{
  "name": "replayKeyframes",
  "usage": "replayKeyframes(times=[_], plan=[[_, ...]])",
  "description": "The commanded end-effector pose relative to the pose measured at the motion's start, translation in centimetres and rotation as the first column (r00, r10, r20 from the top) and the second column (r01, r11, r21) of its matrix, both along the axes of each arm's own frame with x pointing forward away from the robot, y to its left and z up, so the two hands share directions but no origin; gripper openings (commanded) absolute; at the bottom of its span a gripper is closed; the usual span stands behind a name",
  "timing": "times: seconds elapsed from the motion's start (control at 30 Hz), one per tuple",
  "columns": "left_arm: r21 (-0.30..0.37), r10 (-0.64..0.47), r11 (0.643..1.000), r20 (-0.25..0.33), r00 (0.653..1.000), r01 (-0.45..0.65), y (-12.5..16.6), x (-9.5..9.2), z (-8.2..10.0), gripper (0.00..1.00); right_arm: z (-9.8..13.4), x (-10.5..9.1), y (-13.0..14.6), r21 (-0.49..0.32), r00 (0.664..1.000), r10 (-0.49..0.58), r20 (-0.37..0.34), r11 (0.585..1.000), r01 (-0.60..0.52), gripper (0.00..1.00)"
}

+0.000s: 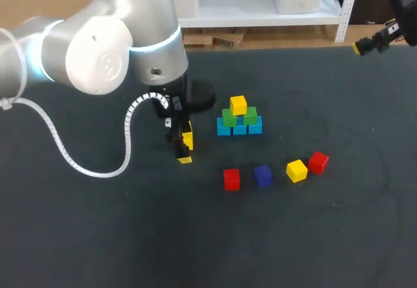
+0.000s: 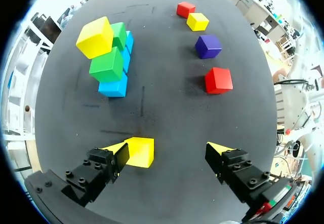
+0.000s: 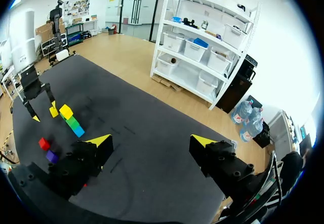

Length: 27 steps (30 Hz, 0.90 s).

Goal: Place the blue cubes, place green cubes on the blue cubes, place the yellow cubes on the green cubes, then place the red cubes on the yellow cubes, and place purple cube on the red cubes.

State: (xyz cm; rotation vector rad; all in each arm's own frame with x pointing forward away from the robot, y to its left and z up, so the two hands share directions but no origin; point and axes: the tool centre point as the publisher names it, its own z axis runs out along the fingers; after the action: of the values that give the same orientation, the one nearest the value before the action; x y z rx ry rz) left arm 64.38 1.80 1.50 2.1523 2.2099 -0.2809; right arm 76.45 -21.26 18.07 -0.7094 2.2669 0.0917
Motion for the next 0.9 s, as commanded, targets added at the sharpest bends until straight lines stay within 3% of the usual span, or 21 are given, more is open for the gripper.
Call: replayKeyframes(times=[0.03, 0.33, 0.9], plan=[[0.000, 0.001, 1.000, 0.002, 1.000, -0.001, -0.2, -0.1, 0.2, 1.00, -0.2, -0.2, 0.1, -0.002, 1.000, -0.007, 0.010, 1.000, 0.007, 1.00], [0.055, 0.036, 0.998, 0.012, 0.999, -0.036, 0.0, 0.6, -0.5, 1.00, -0.2, -0.2, 0.1, -0.002, 1.000, -0.007, 0.010, 1.000, 0.007, 1.00], [0.079, 0.036, 0.996, 0.009, 0.999, -0.036, 0.0, 0.8, -0.7, 1.00, -0.2, -0.2, 0.1, -0.002, 1.000, -0.007, 0.010, 1.000, 0.007, 1.00]])
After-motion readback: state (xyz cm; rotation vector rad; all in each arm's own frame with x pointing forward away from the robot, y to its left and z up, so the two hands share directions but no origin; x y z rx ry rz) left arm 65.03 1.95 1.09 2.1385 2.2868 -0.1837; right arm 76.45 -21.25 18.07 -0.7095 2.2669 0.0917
